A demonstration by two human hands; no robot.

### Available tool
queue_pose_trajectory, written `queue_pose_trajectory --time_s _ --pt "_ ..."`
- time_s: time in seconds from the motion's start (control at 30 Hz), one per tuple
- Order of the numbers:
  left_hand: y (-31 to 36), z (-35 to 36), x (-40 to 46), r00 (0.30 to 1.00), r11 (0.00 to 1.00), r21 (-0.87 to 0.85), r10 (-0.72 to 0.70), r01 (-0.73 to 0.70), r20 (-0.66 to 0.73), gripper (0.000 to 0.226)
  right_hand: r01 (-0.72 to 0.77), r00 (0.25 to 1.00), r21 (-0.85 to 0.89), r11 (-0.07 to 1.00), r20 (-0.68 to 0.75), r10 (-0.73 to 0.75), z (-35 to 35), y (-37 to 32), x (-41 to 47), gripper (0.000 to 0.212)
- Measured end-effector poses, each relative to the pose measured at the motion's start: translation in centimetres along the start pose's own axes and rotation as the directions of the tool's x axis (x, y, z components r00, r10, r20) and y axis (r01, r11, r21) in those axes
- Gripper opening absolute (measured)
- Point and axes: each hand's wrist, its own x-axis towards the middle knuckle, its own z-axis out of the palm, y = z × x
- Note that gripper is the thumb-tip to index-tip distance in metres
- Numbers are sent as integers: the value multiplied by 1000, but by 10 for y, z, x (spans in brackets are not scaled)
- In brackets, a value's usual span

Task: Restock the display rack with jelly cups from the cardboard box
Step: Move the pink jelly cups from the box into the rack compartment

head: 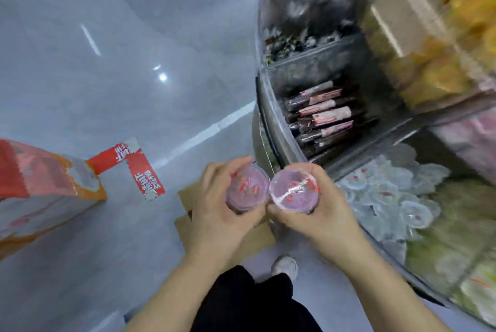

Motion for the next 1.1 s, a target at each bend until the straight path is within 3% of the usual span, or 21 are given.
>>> queue_pose_trajectory --time_s 0.1,0.17,0.3,0.5,0.57,0.7,0.8,0.93,1.03,1.1 --pt "64 17 6 983 984 -77 165 -159 79 53 98 990 -73 993 -93 -105 -52 -36 -35 38" --pt "102 37 6 965 969 -148 218 -197 143 56 97 978 3 995 -185 -94 -87 -45 -60 39" --pt "165 94 -5 935 919 -377 230 -117 271 53 94 932 133 987 -361 -40 -155 -51 -108 40" --pt "230 161 -22 879 868 -497 224 17 421 61 152 908 199 968 -416 -58 -246 -51 -146 46" --pt "245 176 -18 841 883 -468 263 -13 473 64 171 896 153 973 -434 -89 -267 -52 -144 42" --pt "259 199 2 806 936 -253 342 -246 483 66 143 824 84 986 -562 -71 -293 -44 -122 40" --pt "260 212 23 774 900 -109 420 -421 474 62 24 746 11 1000 -665 -11 -302 -30 -93 41" --pt "255 227 56 732 856 46 410 -514 545 55 -134 643 -2 991 -761 85 -312 -12 -53 43" --pt "251 237 74 648 806 70 417 -587 637 57 -169 552 25 985 -826 115 -317 -3 -37 45" --pt "250 244 81 594 785 57 417 -617 688 59 -248 535 -1 969 -834 136 -319 2 -31 49"
